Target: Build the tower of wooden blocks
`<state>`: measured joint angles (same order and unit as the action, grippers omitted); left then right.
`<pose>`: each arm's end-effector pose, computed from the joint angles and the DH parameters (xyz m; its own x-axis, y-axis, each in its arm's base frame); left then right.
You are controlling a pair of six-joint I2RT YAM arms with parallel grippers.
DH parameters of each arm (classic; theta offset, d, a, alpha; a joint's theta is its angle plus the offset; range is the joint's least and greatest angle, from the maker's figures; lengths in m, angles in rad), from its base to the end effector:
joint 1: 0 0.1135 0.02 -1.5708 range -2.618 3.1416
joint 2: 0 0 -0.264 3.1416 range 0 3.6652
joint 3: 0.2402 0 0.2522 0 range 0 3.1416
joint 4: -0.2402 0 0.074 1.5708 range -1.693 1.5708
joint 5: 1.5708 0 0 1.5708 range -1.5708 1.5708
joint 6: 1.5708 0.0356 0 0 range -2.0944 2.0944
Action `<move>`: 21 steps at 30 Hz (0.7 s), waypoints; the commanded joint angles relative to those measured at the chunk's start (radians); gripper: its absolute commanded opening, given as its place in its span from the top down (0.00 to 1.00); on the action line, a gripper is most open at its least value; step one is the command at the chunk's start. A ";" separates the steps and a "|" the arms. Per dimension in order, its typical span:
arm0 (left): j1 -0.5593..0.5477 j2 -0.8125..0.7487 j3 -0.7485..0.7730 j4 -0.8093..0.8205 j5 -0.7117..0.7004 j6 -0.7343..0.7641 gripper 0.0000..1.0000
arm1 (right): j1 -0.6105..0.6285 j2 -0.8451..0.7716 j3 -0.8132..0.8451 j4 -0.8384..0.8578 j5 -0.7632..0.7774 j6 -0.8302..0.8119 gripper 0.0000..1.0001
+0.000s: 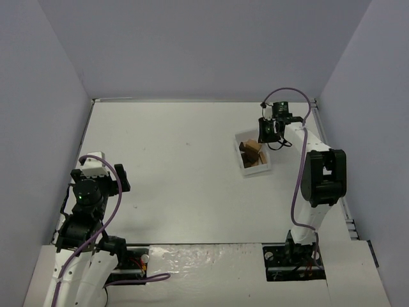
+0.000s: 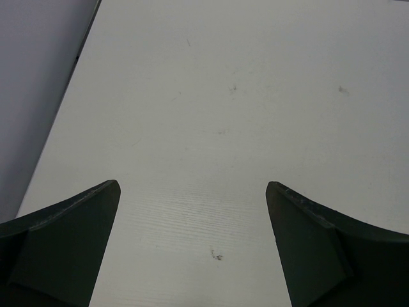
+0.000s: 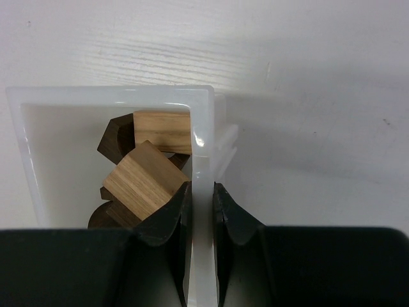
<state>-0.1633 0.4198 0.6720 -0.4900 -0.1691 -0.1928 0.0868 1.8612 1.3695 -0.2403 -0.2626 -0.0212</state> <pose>0.1067 -0.0115 0.3146 -0.2279 -0.1539 -0.9615 -0.0456 0.9880 -0.1473 0.4181 0.0457 0.2312 -0.6598 -0.0780 -0.7474 -0.2901 0.9439 0.1577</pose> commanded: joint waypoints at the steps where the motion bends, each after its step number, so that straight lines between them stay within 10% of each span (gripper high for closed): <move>1: -0.013 0.010 0.023 0.062 -0.020 0.012 0.03 | 0.016 -0.099 0.069 0.030 0.081 -0.041 1.00; 21: -0.036 0.036 0.024 0.047 -0.064 0.004 0.03 | 0.116 -0.119 0.105 0.036 0.567 -0.143 1.00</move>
<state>-0.1922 0.4305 0.6720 -0.4904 -0.2172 -0.1930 0.2224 1.7672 1.3837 -0.2572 0.1925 -0.1309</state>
